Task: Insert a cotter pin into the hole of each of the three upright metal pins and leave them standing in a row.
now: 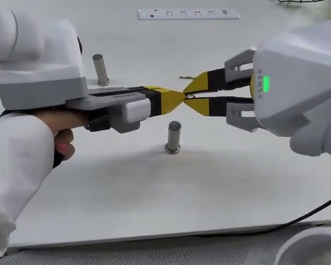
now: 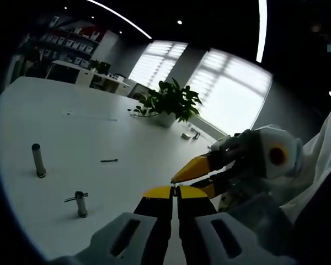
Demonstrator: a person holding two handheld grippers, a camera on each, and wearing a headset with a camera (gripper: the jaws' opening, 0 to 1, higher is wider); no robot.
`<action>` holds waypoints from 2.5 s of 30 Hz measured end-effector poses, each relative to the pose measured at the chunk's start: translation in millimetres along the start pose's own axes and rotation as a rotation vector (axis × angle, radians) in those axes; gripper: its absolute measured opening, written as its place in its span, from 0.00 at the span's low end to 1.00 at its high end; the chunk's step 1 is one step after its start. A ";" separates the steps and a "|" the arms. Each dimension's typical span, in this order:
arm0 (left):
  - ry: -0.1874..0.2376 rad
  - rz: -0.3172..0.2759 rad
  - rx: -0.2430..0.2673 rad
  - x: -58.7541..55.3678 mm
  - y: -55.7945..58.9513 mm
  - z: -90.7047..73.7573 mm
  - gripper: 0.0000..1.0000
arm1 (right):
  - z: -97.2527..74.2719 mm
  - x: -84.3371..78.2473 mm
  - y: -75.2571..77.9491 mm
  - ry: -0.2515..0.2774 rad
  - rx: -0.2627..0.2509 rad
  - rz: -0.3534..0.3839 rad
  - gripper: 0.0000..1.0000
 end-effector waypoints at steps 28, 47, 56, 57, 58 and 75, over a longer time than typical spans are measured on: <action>-0.090 0.460 -0.163 -5.9 20.4 -9.9 0.00 | -1.0 -17.0 -12.0 0.195 0.319 0.674 0.06; -0.264 0.592 -0.236 -18.5 23.4 -5.9 0.00 | -4.9 -17.9 -29.4 0.187 0.445 0.667 0.00; -0.334 0.624 -0.305 -23.4 23.9 -0.7 0.00 | -6.0 -18.1 -38.7 0.156 0.516 0.637 0.00; -0.336 0.622 -0.308 -24.0 23.6 0.2 0.00 | -6.0 -18.6 -39.3 0.149 0.523 0.652 0.00; -0.339 0.620 -0.306 -24.7 23.1 1.4 0.00 | -5.9 -19.1 -39.3 0.150 0.519 0.647 0.00; -0.318 0.595 -0.196 -22.2 15.8 7.3 0.26 | -5.1 -37.0 -26.3 0.171 0.437 0.714 0.00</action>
Point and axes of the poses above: the centre of the closed fingertips' face, and the gripper's own axes: z roughly forward along the fingers, y roughly to its right, x roughly out of its top, the point moved 9 cm from there along -z, roughly backward along the fingers, and after that the axes turned 1 degree about -z, right-handed, at the moved point
